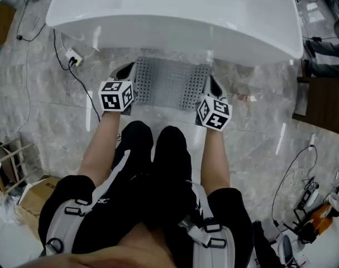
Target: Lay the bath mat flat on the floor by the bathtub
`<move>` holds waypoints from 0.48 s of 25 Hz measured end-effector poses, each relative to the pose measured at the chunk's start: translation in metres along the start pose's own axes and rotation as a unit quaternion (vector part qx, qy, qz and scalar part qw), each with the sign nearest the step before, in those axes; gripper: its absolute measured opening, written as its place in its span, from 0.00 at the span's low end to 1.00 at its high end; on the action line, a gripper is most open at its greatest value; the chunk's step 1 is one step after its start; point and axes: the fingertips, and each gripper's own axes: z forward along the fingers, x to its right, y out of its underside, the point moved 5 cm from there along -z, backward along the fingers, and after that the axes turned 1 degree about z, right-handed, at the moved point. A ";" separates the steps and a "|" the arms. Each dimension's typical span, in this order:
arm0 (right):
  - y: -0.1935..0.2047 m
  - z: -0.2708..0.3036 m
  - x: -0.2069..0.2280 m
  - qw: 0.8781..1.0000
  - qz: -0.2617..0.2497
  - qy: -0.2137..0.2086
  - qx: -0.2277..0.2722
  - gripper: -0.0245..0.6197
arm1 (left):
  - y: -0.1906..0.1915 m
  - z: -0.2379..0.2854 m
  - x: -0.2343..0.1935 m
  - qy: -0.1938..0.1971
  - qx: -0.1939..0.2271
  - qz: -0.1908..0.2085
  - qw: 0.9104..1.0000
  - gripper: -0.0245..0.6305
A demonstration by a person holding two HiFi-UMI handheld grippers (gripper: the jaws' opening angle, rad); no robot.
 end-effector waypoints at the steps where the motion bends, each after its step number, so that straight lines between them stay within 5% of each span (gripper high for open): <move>1: -0.041 -0.026 -0.013 1.000 0.002 -0.001 0.023 0.05 | -0.042 -0.029 0.014 0.002 0.019 0.011 1.000 0.04; 7: -0.246 -0.178 -0.077 0.991 -0.009 -0.022 0.131 0.05 | -0.256 -0.191 0.085 -0.014 0.124 0.079 0.989 0.04; 12: -0.344 -0.279 -0.104 0.979 -0.021 -0.011 0.202 0.05 | -0.340 -0.296 0.142 -0.009 0.192 0.112 0.975 0.04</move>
